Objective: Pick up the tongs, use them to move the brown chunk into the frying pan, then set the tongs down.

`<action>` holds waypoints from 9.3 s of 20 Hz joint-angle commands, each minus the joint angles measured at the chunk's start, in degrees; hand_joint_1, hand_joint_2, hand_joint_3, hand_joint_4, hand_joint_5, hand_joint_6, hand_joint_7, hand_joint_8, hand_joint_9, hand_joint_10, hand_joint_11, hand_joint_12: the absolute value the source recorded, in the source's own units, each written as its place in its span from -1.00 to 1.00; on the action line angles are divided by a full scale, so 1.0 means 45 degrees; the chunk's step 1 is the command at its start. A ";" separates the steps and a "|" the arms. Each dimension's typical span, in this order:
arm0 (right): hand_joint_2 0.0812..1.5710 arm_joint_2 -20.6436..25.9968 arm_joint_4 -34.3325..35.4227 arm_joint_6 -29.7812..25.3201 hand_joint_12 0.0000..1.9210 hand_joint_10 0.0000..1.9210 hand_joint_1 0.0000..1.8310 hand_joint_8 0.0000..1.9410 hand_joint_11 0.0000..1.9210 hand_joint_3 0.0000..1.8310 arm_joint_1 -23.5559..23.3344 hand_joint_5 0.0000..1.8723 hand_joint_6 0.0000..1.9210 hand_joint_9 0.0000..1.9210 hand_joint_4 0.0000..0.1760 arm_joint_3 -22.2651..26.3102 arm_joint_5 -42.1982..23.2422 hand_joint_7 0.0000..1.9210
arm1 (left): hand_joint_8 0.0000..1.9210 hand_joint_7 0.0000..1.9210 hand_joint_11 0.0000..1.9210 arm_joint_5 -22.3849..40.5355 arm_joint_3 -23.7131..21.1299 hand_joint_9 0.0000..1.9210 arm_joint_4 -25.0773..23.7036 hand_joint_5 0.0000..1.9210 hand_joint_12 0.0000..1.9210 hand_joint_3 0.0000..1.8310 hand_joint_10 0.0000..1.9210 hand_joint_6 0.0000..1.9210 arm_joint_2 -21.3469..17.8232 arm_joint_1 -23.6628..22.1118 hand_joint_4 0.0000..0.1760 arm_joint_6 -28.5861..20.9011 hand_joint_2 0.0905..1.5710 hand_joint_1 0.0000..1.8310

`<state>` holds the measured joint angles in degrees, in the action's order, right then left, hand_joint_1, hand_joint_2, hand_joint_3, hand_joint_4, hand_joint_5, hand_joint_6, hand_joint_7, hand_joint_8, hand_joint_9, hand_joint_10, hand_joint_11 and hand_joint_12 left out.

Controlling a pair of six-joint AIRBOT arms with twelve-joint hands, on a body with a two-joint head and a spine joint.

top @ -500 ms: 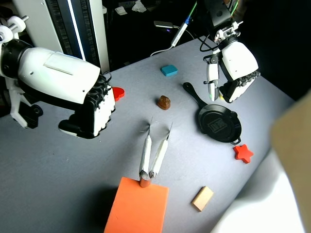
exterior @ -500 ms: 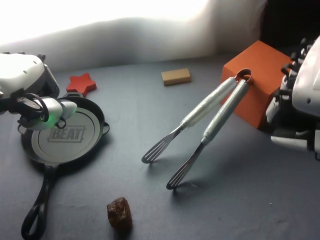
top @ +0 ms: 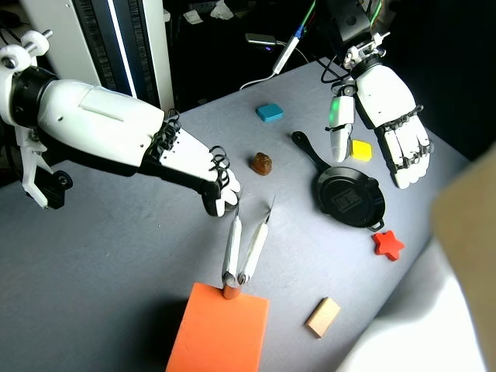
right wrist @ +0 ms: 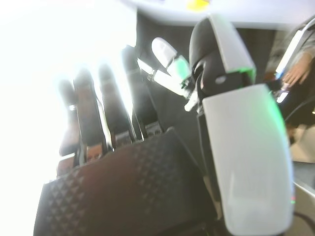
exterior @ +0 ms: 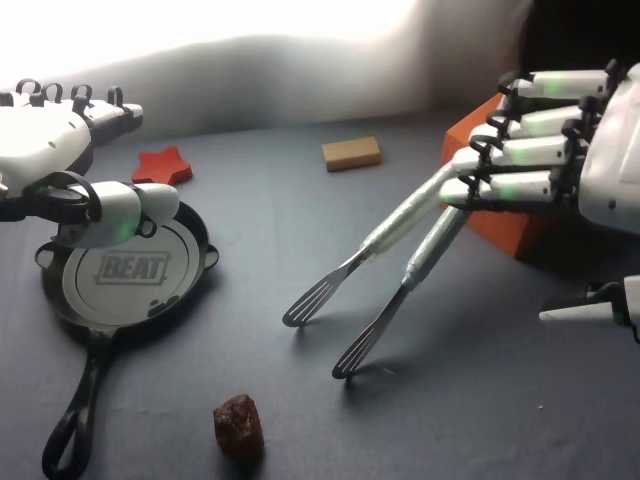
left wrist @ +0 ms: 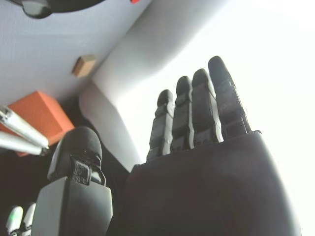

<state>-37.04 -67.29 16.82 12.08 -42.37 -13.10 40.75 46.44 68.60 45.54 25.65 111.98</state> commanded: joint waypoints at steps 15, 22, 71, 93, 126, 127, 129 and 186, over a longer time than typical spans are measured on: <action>0.16 -0.2352 -0.9314 -1.1353 -1.00 -1.00 0.16 -1.00 -1.00 -1.00 -0.1456 -0.97 -0.99 -1.00 -1.00 -0.1644 0.0982 -1.00 | -1.00 -0.90 -1.00 0.0412 0.0570 -0.92 -0.0818 -0.89 -0.63 -1.00 -1.00 -0.99 -0.0250 0.0660 -0.46 -0.1018 0.60 -0.89; 0.15 -0.3124 -1.0648 -1.0269 -1.00 -1.00 0.12 -1.00 -1.00 -1.00 -0.0677 -0.98 -0.99 -1.00 -1.00 -0.1660 0.2823 -1.00 | -1.00 -1.00 -1.00 0.0069 0.0800 -1.00 -0.0683 -1.00 -0.91 -1.00 -1.00 -1.00 -0.0242 0.0818 -1.00 -0.1283 0.60 -0.98; 0.12 -0.8891 0.8961 0.6816 -1.00 -1.00 0.12 -1.00 -1.00 -1.00 -0.1095 -1.00 -1.00 -1.00 -1.00 -0.6411 0.9099 -1.00 | -1.00 -0.96 -1.00 0.1038 0.0634 -0.97 -0.2150 -0.98 -0.84 -1.00 -1.00 -1.00 0.0354 0.2185 -1.00 -0.3318 0.57 -0.91; 0.27 -0.9195 0.8965 0.7080 -0.55 -0.98 0.12 -0.99 -1.00 -0.99 -0.0593 -0.89 -0.99 -0.88 -1.00 -0.6949 0.8677 -0.89 | -1.00 -0.95 -1.00 0.1197 0.0599 -0.97 -0.2170 -0.98 -0.85 -1.00 -0.99 -1.00 0.0354 0.2273 -0.90 -0.3375 0.59 -0.97; 0.37 -0.9067 0.8961 0.7067 0.32 -0.94 0.30 -0.99 -0.64 -1.00 -0.1264 -0.07 -0.96 -0.11 -1.00 -0.6424 0.9202 -0.05 | -1.00 -0.96 -1.00 0.1197 0.0612 -0.97 -0.2182 -0.99 -0.85 -1.00 -1.00 -1.00 0.0354 0.2352 -0.93 -0.3445 0.60 -0.97; 0.38 -0.9044 0.8959 0.7042 0.32 -0.94 0.30 -0.99 -0.64 -1.00 -0.1287 -0.07 -0.97 -0.11 -1.00 -0.6401 0.9236 -0.06 | -1.00 -0.95 -1.00 0.1197 0.0632 -0.97 -0.2182 -0.99 -0.84 -1.00 -1.00 -1.00 0.0354 0.2352 -1.00 -0.3445 0.61 -0.95; 0.39 -0.8975 0.8959 0.6916 0.33 -0.95 0.29 -1.00 -0.66 -1.00 -0.1343 -0.07 -0.97 -0.12 -1.00 -0.6355 0.9306 -0.07 | -1.00 -0.94 -1.00 0.1197 0.0673 -0.96 -0.2182 -0.96 -0.81 -1.00 -1.00 -0.99 0.0354 0.2355 -1.00 -0.3445 0.60 -0.92; 0.38 -0.8555 0.4276 -0.4333 0.37 -1.00 0.25 -1.00 -0.75 -1.00 -0.1389 -0.13 -1.00 -0.14 -1.00 -0.2007 1.3047 -0.13 | -1.00 -0.94 -1.00 0.1472 0.1457 -0.95 -0.1707 -0.98 -0.79 -1.00 -1.00 -1.00 0.0556 0.2747 -0.90 -0.3477 0.60 -0.95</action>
<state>-75.70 -45.15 -2.20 6.04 -51.44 47.86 42.11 52.73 63.02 48.14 38.61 96.20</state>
